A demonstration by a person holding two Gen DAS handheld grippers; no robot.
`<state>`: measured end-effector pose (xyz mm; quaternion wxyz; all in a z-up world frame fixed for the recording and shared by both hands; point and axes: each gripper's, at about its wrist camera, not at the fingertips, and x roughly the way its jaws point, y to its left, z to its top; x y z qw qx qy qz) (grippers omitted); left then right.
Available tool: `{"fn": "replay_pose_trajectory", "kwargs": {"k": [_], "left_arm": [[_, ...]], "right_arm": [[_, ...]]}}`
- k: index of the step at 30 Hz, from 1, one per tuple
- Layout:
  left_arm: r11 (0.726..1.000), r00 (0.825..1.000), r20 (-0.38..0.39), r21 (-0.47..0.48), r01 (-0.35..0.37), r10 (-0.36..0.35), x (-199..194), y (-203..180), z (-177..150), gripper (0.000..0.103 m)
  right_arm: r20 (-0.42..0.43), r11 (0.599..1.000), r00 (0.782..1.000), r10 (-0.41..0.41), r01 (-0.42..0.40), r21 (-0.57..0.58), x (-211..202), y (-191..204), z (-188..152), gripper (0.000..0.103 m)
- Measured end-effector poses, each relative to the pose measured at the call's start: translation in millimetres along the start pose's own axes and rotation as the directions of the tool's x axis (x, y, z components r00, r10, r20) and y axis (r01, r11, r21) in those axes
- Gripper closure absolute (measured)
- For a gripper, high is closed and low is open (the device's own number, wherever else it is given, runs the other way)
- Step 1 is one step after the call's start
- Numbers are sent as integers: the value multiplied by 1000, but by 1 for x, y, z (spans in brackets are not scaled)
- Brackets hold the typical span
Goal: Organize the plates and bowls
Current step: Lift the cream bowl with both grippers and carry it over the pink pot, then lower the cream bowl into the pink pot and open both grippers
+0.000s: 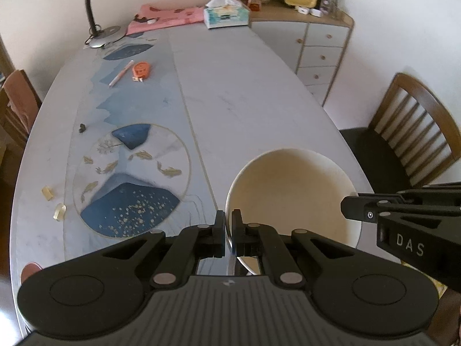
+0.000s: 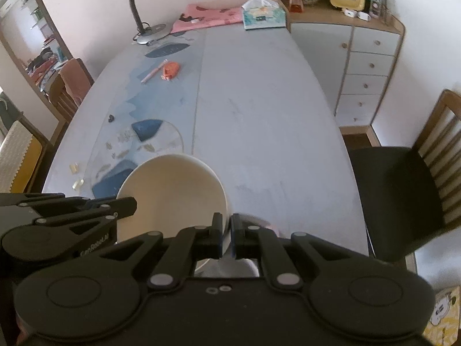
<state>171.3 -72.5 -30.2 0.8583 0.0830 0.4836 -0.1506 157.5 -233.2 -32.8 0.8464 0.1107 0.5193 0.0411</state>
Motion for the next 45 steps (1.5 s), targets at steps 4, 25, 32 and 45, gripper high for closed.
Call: {"fn": "replay_pose_trajectory", "kwargs": {"k": [4,25,32,45], "left_arm": [[1000,1000,-20,6,17,-17,4,-6,-15,101],[994,999,-46,107,9,-4,37,-33,-61,100],[992,998,-61,124,12,-4,46,-35,-66,100],[991,995,-84,121,64,-54,53,-29,-62,99]], "right_arm": [[-17,1000,1000,-1,1,25,-1,-6,-18,97],[-78,998,995,-56,58,20,17,-17,-66,97],[-94,998,994,-64,66,14,26,-17,-72,96],[-105,998,994,-40,45,40,27,-23,-68,87]]}}
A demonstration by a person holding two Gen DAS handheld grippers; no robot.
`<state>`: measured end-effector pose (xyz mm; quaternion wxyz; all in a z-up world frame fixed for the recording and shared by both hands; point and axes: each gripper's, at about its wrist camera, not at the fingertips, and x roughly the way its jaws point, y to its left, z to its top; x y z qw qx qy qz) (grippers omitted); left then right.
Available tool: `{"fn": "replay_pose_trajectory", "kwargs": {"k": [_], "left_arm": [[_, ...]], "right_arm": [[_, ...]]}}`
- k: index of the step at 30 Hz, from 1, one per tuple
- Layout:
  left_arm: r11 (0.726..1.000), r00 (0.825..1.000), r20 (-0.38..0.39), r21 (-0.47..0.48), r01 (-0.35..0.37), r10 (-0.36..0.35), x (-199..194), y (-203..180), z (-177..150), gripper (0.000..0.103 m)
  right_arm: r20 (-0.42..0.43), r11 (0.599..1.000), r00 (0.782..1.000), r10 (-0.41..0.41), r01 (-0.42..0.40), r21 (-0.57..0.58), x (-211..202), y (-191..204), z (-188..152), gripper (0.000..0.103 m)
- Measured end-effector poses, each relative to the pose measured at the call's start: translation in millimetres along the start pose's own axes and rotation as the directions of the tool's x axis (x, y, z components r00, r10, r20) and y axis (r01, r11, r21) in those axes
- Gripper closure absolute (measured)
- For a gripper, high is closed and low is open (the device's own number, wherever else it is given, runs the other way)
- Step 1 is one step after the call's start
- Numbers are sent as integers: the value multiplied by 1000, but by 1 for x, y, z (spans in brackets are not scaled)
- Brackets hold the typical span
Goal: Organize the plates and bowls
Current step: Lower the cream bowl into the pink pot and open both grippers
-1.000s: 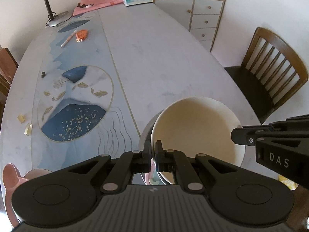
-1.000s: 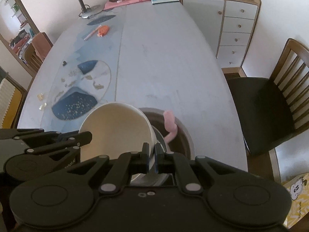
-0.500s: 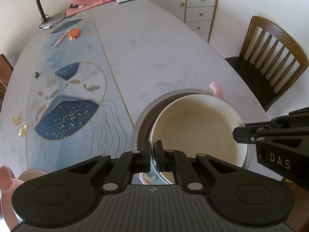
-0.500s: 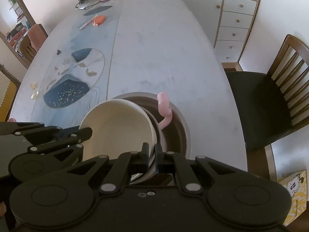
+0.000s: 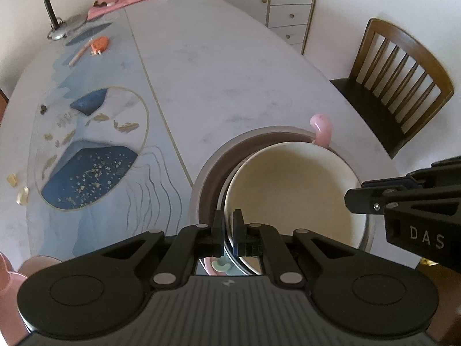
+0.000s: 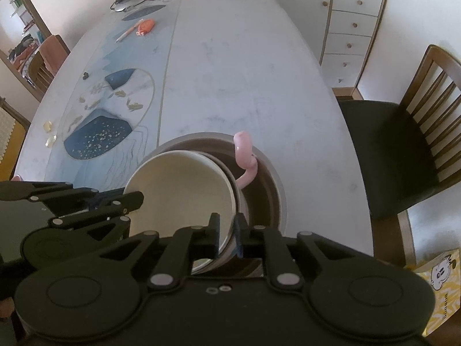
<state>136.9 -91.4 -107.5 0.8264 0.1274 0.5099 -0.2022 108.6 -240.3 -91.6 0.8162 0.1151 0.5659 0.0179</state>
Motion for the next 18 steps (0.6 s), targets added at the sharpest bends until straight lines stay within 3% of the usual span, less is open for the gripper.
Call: {"fn": "replay_pose_trajectory", "kwargs": {"k": [7,9,18], "left_arm": [[999,999,-4,-11,50,-50,-5,11,1,98],[998,999,1,-16,54,-54,-8,15,2,98],[996,995,50,-20,91,-90,-26,29,7,93]], "right_arm": [[7,1000,1000,24,-24,8,-6,-3,0,81],[16,1000,1000,23,-23,0,-10,-2,-1,74],[42,999,998,35,-35,5,-23,0,1,69]]}}
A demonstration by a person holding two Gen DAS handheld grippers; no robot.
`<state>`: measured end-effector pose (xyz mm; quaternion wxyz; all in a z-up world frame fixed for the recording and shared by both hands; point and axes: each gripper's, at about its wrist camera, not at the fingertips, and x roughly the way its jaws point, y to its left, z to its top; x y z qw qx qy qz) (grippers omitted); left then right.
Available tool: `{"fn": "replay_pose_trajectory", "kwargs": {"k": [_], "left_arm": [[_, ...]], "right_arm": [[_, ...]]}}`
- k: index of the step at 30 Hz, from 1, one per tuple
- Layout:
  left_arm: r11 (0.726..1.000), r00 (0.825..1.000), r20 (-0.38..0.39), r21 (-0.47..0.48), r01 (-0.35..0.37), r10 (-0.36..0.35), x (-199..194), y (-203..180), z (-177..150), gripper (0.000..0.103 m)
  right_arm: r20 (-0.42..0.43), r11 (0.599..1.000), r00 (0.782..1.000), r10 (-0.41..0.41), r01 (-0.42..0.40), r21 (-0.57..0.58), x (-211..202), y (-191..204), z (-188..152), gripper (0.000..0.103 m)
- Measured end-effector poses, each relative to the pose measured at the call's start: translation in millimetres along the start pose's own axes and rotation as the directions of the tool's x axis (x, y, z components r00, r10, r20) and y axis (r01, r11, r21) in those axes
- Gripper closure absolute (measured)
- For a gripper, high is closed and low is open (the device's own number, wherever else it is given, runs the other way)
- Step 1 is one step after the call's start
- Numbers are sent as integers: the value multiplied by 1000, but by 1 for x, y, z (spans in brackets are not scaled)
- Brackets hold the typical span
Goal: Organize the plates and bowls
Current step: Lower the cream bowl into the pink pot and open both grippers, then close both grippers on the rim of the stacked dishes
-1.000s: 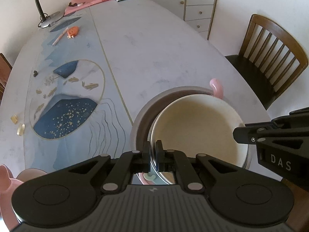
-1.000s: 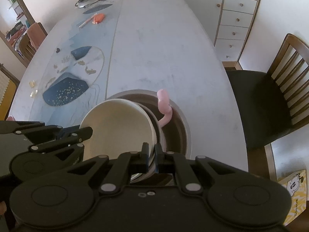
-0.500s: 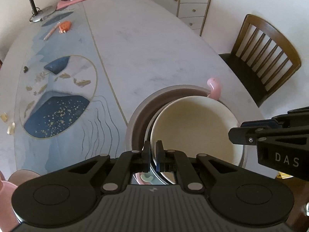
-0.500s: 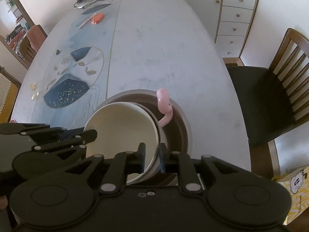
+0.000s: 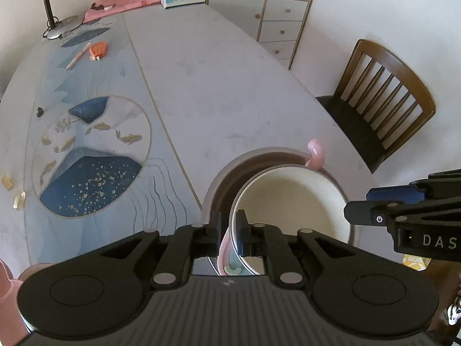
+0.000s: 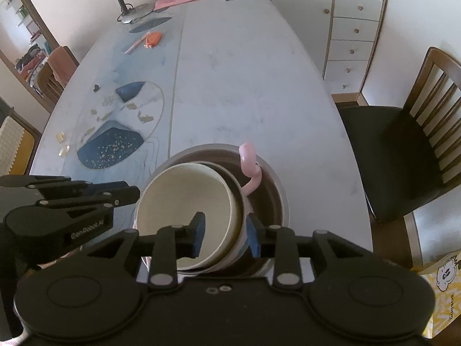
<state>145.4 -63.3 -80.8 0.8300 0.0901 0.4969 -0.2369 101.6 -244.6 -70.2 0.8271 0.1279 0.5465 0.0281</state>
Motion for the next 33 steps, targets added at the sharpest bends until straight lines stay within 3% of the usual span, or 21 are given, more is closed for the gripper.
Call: {"fn": "replay_pose_trajectory", "kwargs": {"k": [4,11,14,16,17,26,33], "left_arm": [[1000,1000,19,10,17,-17,-8,2,1,93],[999,998,51,23,42,-44,-18,11,2,92],[999,997,68,20,45,-46,-21,17,3,68],[999,995,91,21,35,-37,-24,21,3,43],[999,994,103,23,31,-33,-25,22,3,40],[998,994,103,50,41,-46,-15,40,16,31],[994,995,47,73,82,-86,20,59,30,31]], "right_arm": [[13,1000,1000,6,-6,-8,-6,3,0,65],[51,1000,998,20,-19,-18,-20,8,-2,48],[64,1000,998,27,-26,-12,-24,8,-6,41],[73,1000,997,24,-24,0,-27,6,-9,39],[77,1000,997,24,-25,9,-29,5,-10,39],[109,991,994,31,-45,126,-30,-22,-33,13],[66,978,998,14,-28,206,-10,-38,-53,12]]}}
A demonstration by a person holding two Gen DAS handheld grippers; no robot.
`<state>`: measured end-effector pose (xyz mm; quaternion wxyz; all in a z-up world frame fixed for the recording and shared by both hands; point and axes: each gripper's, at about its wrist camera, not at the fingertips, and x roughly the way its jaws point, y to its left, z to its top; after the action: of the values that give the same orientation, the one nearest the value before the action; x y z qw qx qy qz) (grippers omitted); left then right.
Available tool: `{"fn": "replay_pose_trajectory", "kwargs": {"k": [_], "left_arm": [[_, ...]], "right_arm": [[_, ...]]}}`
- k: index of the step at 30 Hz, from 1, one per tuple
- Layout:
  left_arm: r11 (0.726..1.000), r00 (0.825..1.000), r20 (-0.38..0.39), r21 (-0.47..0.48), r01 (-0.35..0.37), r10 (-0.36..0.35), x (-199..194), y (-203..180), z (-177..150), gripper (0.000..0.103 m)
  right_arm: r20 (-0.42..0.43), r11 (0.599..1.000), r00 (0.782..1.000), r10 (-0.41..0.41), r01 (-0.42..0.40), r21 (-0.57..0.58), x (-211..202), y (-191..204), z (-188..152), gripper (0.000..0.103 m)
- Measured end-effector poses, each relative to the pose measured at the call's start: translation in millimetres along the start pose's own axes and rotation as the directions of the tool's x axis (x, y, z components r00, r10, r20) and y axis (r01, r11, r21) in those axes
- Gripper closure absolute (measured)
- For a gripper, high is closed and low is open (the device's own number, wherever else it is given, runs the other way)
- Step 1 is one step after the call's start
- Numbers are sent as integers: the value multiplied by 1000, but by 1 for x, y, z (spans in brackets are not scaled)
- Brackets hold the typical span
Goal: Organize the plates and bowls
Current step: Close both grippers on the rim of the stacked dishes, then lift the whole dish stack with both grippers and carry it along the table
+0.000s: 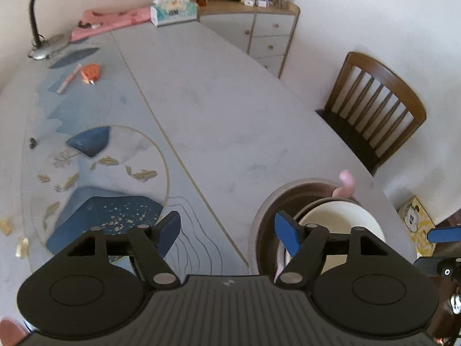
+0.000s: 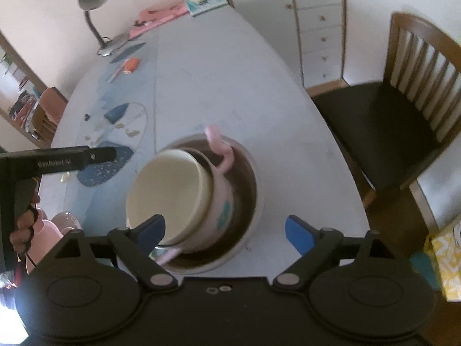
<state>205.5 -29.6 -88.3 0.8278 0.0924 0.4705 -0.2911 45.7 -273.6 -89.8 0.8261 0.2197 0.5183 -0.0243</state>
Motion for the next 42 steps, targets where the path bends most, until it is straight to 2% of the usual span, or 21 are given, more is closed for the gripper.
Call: {"fn": "replay_pose_trajectory", "kwargs": {"k": [5,8,10,15,16,18,25,27,33,37,42], "left_arm": [[995,992,-78,3,104,-103,26,12,5,31],[991,985,-110,5,134,-132,41,17,5,31],[988,979,-127,-16,157,-157,49,24,5,31],[980,964,-175,-35,195,-198,65,31,4,32],[981,964,-181,-27,193,-194,67,30,4,35],[980,961,-193,-24,196,-197,72,29,3,42],[971,944,-228,-35,236,-238,82,21,4,67],[969,940,-235,-42,245,-248,84,20,5,71],[966,933,-251,-50,254,-258,88,18,0,79],[962,931,-244,-65,264,-272,84,17,-1,93],[973,942,-246,-17,232,-229,82,6,-3,93]], "right_arm": [[-23,999,1000,1,0,41,15,-11,-9,17],[-46,997,999,20,-16,77,26,-17,-11,26],[-55,994,998,32,-26,103,31,-20,-14,26],[-89,990,995,55,-43,137,43,-24,-19,35],[-95,989,994,59,-45,140,45,-24,-20,37],[-108,987,992,71,-54,148,48,-23,-21,48],[-140,977,985,103,-74,199,59,-25,-24,65],[-146,975,984,104,-72,211,61,-27,-24,71],[-158,973,981,110,-74,220,67,-26,-20,79],[-163,977,982,97,-63,203,66,-25,-21,82],[-175,979,980,91,-56,195,66,-24,-18,83]]}}
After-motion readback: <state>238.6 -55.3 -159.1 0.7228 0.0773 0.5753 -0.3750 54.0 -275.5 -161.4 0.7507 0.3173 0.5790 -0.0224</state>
